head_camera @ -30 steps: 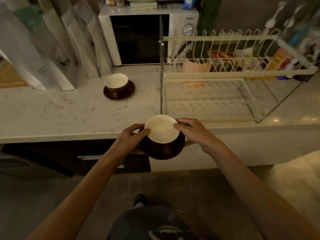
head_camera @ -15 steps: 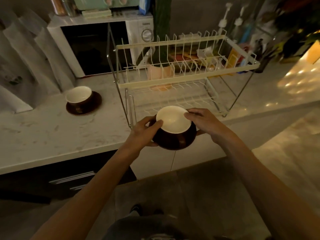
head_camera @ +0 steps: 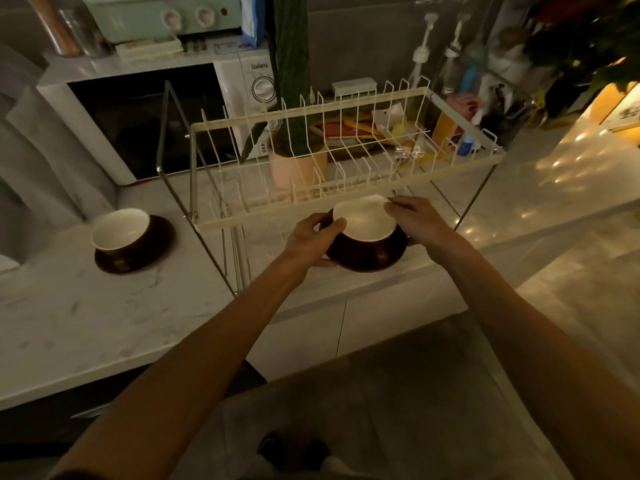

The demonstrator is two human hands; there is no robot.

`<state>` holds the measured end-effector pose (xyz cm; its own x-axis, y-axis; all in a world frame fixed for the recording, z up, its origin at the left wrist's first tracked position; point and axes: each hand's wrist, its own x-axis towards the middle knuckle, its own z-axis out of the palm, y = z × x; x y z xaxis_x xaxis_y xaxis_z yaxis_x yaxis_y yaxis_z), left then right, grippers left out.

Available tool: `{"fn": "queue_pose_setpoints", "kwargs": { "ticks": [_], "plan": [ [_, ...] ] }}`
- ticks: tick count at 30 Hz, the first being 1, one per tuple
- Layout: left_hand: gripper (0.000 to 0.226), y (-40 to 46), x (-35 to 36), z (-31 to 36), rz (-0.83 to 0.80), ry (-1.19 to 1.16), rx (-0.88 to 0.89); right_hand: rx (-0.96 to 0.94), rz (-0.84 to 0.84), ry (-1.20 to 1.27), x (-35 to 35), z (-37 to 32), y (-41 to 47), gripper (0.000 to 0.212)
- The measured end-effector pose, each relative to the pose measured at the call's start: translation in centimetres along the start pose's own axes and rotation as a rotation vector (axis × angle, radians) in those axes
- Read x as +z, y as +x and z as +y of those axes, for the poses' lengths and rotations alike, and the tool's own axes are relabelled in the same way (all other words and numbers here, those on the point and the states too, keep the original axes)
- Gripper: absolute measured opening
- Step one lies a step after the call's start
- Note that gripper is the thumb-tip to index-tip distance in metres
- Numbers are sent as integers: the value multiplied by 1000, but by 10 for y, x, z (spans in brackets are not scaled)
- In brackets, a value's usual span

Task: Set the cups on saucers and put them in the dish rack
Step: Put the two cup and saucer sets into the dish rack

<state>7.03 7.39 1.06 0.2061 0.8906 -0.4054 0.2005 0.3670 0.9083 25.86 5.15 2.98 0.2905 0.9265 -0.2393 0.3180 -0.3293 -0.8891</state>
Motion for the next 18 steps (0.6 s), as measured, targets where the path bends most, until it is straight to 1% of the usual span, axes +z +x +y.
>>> {"fn": "queue_pose_setpoints", "kwargs": {
  "ticks": [2,5,8,9,12,13,18],
  "plan": [
    [50,13,5,3,8,-13,-16,-3,10,12,-1,3,14,26],
    [49,28,10,4,12,-36,-36,-22,30,8,-2,8,33,16],
    [49,41,14,4,8,-60,-61,-18,44,-4,-2,12,49,13],
    [47,44,16,5,8,-66,-72,-16,52,3,-2,13,53,14],
    [21,53,21,7,-22,-70,-76,-15,62,18,-2,20,66,12],
    [18,55,23,8,-39,-61,-63,-12,65,13,-3,22,70,11],
    [33,67,30,8,-50,-48,-41,9,86,31,-6,33,88,11]
  ]
}}
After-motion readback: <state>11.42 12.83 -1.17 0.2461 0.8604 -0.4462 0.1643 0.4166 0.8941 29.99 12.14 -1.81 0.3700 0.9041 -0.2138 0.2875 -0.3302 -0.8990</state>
